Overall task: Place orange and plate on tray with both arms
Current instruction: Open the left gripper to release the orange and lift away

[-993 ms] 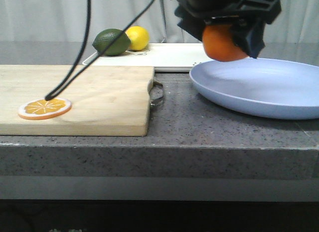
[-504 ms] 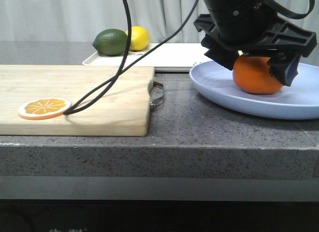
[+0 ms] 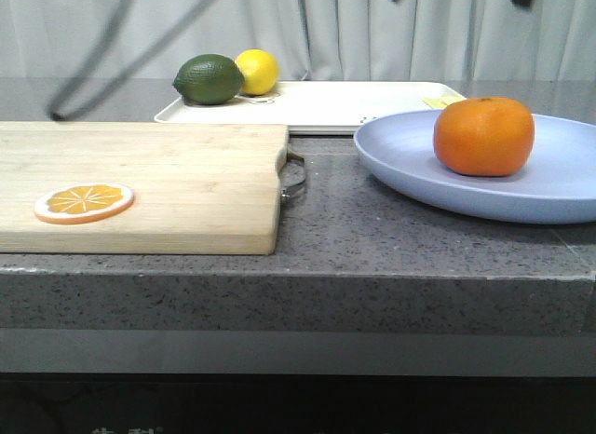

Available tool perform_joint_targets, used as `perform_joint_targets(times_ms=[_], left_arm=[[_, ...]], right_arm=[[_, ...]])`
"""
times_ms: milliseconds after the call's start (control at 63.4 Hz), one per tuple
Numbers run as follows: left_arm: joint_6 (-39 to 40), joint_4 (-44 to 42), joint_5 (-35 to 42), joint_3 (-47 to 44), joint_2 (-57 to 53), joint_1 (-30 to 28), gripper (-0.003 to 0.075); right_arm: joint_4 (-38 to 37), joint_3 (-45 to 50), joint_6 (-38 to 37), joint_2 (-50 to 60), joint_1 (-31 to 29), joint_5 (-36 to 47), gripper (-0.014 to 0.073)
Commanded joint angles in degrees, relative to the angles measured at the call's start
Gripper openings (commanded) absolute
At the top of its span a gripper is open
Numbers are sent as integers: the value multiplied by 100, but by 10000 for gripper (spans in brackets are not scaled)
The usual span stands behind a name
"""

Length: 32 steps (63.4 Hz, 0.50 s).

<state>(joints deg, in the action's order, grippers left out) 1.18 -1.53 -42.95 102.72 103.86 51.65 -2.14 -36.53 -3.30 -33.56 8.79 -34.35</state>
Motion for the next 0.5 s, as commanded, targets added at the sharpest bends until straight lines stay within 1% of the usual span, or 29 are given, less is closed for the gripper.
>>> perform_joint_targets(times_ms=[0, 284, 489], left_arm=[[128, -150, 263, -320, -856, -83, 654], [174, -187, 614, -2496, -2780, -494, 654], [174, -191, 591, -3655, -3992, -822, 654]], right_arm=[[-17, -178, 53, -47, 1, 383, 643], [-17, -178, 53, -47, 1, 382, 643], [-17, -178, 53, -47, 1, 374, 643]])
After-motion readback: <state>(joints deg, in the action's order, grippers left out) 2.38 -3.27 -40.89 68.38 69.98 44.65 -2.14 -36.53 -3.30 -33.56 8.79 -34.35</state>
